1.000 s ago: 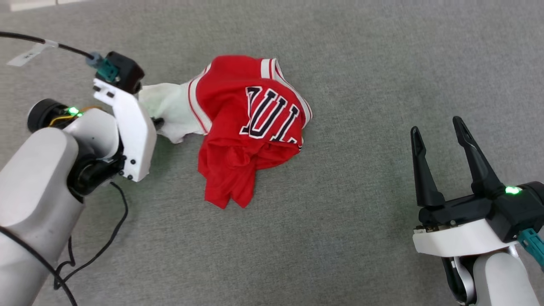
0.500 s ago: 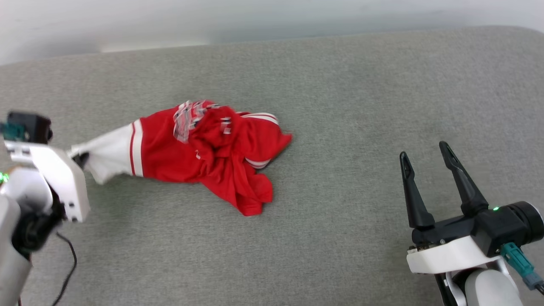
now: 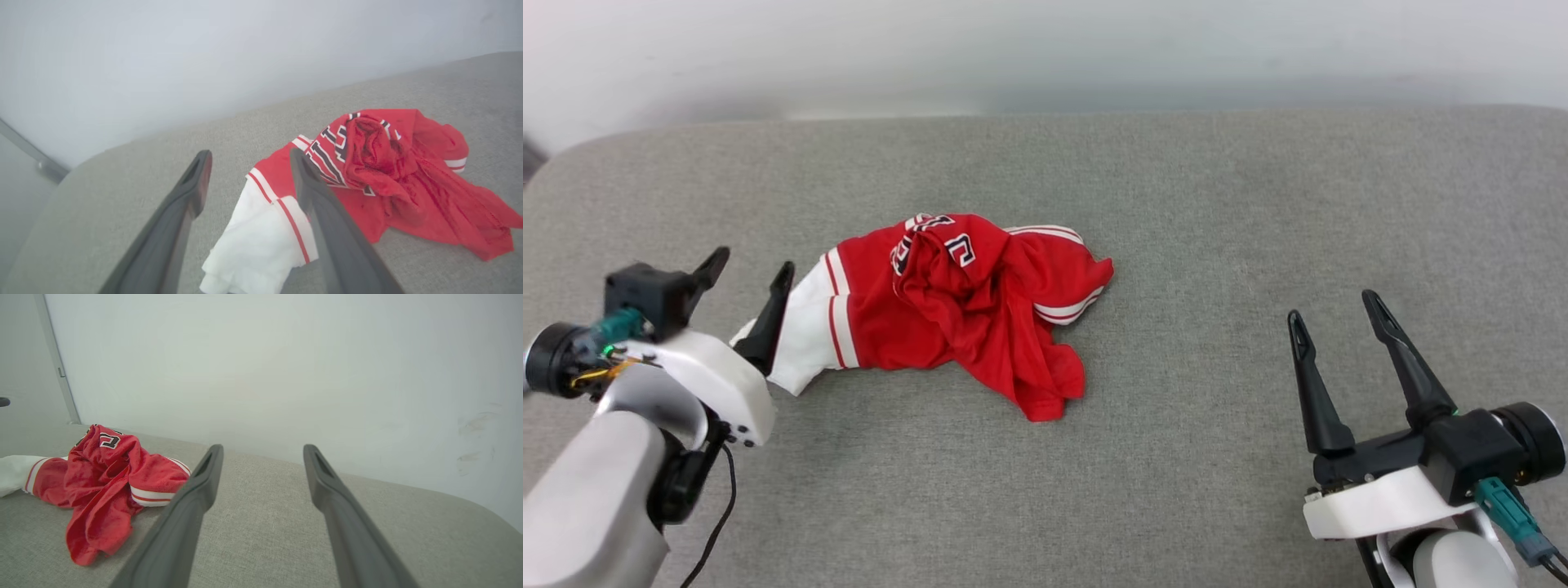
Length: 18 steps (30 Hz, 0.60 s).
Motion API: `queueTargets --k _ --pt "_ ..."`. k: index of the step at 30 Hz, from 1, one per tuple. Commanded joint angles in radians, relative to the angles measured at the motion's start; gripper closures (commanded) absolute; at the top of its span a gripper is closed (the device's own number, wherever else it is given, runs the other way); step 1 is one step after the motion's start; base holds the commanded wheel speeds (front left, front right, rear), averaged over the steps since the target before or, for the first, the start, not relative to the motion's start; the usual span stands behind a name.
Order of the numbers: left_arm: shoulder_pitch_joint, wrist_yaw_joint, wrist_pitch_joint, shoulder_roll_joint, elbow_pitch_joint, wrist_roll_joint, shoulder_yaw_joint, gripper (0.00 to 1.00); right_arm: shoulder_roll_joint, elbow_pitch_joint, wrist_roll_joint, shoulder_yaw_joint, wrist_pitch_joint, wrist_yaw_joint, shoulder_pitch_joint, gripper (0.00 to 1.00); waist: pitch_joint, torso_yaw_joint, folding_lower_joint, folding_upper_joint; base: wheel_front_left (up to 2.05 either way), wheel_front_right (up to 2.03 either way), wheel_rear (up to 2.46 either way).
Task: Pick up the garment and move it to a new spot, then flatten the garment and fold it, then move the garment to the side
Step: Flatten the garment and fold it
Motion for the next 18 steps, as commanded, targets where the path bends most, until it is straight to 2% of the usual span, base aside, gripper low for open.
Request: queueTargets --k 1,4,7,12,15,18 --pt "-0.001 0.008 -0.051 0.002 -0.013 0.047 -0.014 0.00 0.002 -0.001 -0.003 -0.005 -0.002 -0.001 0.015 0.00 -0.020 0.011 0.0001 0.0000 0.00 0.00 0.00" --pt "0.031 0.035 -0.156 -0.016 -0.045 0.098 -0.017 0.00 0.002 -0.004 0.000 -0.009 -0.002 -0.001 0.025 0.00 -0.046 0.018 0.0001 0.0000 0.00 0.00 0.00" --pt "0.066 0.065 -0.204 -0.039 -0.099 0.125 -0.004 0.00 0.002 -0.006 0.001 -0.010 -0.002 -0.001 0.038 0.00 -0.072 0.023 0.0001 0.0000 0.00 0.00 0.00" --pt "0.183 0.135 -0.221 -0.089 -0.201 0.173 0.027 0.00 0.002 -0.019 0.009 -0.013 -0.002 -0.001 0.056 0.00 -0.105 0.025 0.0001 0.0000 0.00 0.00 0.00" --pt "0.265 0.182 -0.222 -0.144 -0.271 0.217 0.055 0.00 0.002 -0.031 0.030 -0.012 -0.002 -0.001 0.071 0.00 -0.116 0.024 0.0001 0.0000 0.00 0.00 0.00" --pt "0.348 0.202 -0.220 -0.195 -0.313 0.247 0.074 0.00 0.002 -0.037 0.034 -0.002 -0.002 -0.001 0.082 0.00 -0.125 0.023 0.0001 0.0000 0.00 0.00 0.00"
